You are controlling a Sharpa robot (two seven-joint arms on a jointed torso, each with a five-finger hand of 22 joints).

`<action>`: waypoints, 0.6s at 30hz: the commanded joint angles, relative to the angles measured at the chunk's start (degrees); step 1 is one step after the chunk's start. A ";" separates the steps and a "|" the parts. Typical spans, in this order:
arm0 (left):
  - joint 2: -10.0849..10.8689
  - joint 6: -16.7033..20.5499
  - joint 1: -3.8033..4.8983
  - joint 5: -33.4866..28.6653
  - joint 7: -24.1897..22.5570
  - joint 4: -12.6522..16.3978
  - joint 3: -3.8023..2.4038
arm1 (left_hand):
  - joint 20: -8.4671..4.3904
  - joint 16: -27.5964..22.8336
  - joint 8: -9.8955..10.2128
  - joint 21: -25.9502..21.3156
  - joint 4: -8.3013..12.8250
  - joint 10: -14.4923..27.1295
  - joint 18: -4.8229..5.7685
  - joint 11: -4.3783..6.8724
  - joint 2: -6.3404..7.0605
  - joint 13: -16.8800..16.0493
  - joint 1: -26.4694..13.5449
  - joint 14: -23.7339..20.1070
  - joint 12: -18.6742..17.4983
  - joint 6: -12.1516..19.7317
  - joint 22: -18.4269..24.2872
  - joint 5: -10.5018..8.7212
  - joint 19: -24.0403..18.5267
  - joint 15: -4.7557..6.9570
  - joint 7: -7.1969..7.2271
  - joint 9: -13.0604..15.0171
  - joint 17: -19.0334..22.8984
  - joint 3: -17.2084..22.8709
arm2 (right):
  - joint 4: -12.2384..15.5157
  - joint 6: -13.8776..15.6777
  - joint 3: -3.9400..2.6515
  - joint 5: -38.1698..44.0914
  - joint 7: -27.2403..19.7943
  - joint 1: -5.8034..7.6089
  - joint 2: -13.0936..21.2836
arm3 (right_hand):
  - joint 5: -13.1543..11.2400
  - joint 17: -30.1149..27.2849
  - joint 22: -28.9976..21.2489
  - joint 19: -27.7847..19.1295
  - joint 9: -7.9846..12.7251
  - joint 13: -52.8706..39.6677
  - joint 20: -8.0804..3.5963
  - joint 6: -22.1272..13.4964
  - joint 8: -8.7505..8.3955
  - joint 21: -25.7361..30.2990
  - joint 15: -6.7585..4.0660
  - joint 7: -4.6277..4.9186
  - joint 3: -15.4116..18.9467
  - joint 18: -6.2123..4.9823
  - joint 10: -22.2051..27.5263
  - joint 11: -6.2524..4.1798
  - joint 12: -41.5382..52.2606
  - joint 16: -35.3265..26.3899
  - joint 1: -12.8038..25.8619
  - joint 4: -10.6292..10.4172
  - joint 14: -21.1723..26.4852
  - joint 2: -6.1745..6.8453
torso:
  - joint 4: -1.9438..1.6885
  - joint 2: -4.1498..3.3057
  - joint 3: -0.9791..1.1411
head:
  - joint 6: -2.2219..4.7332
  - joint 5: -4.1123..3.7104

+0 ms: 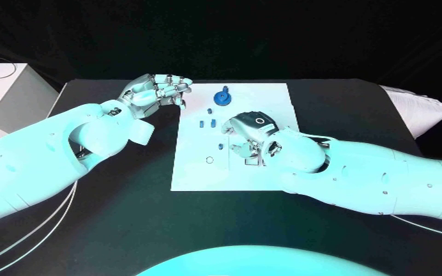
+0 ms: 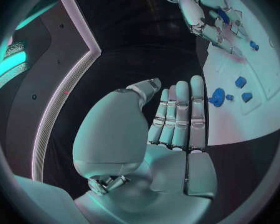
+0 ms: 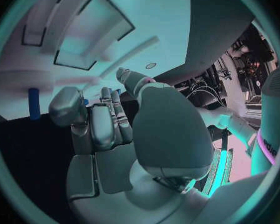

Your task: Assemble the parts on the task board

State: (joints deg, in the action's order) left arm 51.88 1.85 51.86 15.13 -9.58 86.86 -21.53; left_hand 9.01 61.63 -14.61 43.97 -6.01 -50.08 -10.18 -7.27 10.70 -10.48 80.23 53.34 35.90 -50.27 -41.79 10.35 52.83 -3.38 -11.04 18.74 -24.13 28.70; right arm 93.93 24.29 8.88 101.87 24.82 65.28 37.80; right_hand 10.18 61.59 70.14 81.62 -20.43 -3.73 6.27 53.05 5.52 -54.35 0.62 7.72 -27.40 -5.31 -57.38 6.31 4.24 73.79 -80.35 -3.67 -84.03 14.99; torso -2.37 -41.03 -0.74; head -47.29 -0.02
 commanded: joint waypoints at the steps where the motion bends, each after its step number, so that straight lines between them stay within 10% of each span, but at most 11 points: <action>1: -0.11 -0.88 -0.02 -0.14 -0.36 0.00 -0.03 | -0.06 -0.23 0.22 -0.22 0.02 0.39 -0.35 -0.13 0.06 0.06 0.24 0.25 0.16 0.15 0.06 0.26 0.47 -0.18 -0.03 -0.06 0.05 -0.21 | 1.15 2.13 -0.31 -5.27 -1.93 0.88 1.50 | 0.25 0.30 0.14 -0.13 0.32 -0.13 -0.01 -0.11 -0.26 -0.16 0.26 0.00 1.14 -1.03 -0.29 -0.16 0.78 0.30 -0.74 -0.42 -0.17 -0.29 | -0.08 0.04 -0.08 | 0.59 -0.36; 18: 0.14 -0.61 -0.19 -0.23 -0.77 0.21 -0.03 | -0.07 -0.27 0.23 -0.33 -0.02 0.40 -0.34 -0.12 0.07 0.07 0.33 0.28 0.20 0.14 0.14 0.21 0.56 -0.17 -0.02 -0.06 0.07 -0.27 | -0.85 -8.35 -1.42 -5.47 -4.02 6.57 8.45 | 0.85 4.82 2.01 1.68 1.37 0.01 -0.52 1.82 -0.19 -3.32 -0.17 -1.04 4.13 -0.43 -1.55 -0.71 2.50 4.18 -0.18 -3.73 -1.56 0.48 | -0.12 -0.11 0.06 | 2.62 -1.59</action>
State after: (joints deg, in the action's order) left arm 52.09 1.85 51.75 15.12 -9.67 86.90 -21.53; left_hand 8.81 61.63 -14.61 43.97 -6.01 -50.08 -10.19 -7.27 10.70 -10.48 80.23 53.34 35.90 -50.27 -41.70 10.35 53.04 -3.38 -11.05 18.74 -24.13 28.70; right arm 93.38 21.17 7.45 95.04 22.34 71.79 46.20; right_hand 11.10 66.36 72.09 82.99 -19.10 -3.74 5.75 54.88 5.52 -57.47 0.62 7.16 -23.74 -5.31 -59.33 5.60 6.89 77.59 -80.09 -7.25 -84.03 15.25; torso -2.37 -41.09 -0.70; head -44.87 -1.46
